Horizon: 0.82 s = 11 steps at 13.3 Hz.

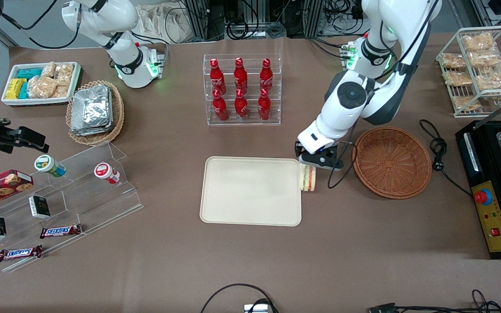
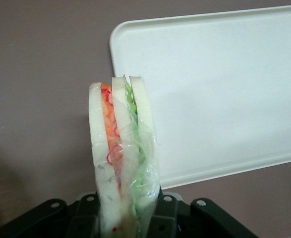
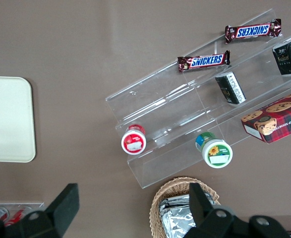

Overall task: Place sandwich from basket to tray
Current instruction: 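Lift the sandwich and carry it with the left gripper over the tray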

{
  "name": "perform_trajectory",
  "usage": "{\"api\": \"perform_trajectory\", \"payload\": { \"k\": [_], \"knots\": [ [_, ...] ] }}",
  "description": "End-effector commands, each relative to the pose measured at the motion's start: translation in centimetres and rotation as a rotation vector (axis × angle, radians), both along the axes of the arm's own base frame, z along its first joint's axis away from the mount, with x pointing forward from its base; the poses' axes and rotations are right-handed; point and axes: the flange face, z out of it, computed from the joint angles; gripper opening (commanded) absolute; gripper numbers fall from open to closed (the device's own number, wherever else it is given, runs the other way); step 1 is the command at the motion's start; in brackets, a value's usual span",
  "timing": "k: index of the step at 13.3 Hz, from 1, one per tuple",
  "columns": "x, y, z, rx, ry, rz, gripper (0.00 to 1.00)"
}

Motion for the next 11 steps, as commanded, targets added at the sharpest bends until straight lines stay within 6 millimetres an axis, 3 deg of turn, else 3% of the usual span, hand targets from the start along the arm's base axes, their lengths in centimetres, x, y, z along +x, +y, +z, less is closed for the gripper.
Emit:
{"api": "perform_trajectory", "payload": {
  "k": [1,8,11],
  "knots": [
    [1.5,-2.9,-1.2,0.015,0.002,-0.053,0.35],
    [3.8,-7.0,-5.6,-0.01,0.042,-0.027,0.35],
    [4.2,-7.5,-7.1,-0.01,0.055,-0.02,0.35]
  ]
}}
